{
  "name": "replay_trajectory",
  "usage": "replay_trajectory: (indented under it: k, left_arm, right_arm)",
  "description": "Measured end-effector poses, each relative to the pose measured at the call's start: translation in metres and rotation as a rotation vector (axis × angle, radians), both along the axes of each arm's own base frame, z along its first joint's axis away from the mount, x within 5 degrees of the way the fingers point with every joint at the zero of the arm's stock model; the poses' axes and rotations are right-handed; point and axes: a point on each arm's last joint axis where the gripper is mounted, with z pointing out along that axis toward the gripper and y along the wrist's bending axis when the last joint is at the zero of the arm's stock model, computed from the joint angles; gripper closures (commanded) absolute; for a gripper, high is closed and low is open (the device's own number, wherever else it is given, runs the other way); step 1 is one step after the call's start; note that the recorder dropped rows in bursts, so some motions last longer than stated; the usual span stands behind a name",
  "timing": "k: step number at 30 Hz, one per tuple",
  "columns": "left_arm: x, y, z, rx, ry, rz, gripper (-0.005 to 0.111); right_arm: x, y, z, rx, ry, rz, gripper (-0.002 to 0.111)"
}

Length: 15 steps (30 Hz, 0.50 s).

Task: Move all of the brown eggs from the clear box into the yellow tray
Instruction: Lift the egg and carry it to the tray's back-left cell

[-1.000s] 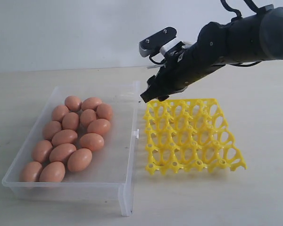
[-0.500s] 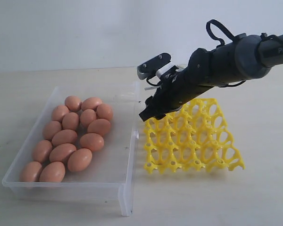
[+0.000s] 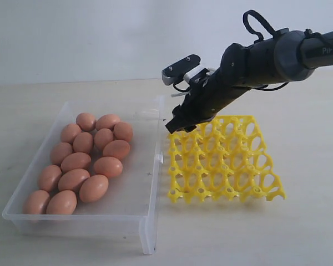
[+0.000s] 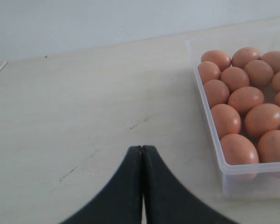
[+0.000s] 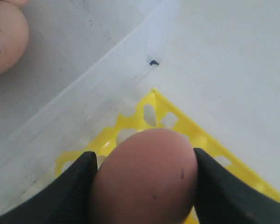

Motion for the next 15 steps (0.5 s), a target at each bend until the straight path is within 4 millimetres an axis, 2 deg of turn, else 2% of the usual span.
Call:
replay_trajectory:
  k: [4,15]
  left_arm:
    - [0.0,0.0,0.0,0.0,0.0,0.0,0.107]
    - [0.0,0.0,0.0,0.0,0.0,0.0,0.107]
  right_arm:
    - [0.002,-0.006,-0.001,-0.001,0.017,-0.016,0.108]
    - [0.008,-0.002,0.012,0.011,0.004,-0.006,0.108]
